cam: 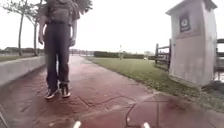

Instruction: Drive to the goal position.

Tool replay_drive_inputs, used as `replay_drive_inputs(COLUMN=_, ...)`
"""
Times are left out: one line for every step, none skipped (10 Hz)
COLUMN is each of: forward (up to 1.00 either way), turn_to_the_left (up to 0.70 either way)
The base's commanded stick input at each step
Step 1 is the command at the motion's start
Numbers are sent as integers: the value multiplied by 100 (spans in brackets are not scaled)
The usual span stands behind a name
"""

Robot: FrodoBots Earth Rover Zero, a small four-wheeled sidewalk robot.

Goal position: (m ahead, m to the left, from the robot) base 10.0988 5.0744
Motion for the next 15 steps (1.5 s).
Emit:
replay_drive_inputs(forward=50, turn_to_the_left=0)
replay_drive_inputs(forward=50, turn_to_the_left=0)
replay_drive_inputs(forward=50, turn_to_the_left=0)
replay_drive_inputs(forward=50, turn_to_the_left=0)
replay_drive_inputs(forward=50, turn_to_the_left=0)
replay_drive_inputs(forward=50, turn_to_the_left=0)
replay_drive_inputs(forward=50, turn_to_the_left=0)
replay_drive_inputs(forward=50, turn_to_the_left=0)
replay_drive_inputs(forward=50, turn_to_the_left=0)
replay_drive_inputs(forward=50, turn_to_the_left=0)
replay_drive_inputs(forward=50, turn_to_the_left=0)
replay_drive_inputs(forward=50, turn_to_the_left=0)
replay_drive_inputs(forward=50, turn_to_the_left=0)
replay_drive_inputs(forward=50, turn_to_the_left=0)
replay_drive_inputs(forward=50, turn_to_the_left=0)
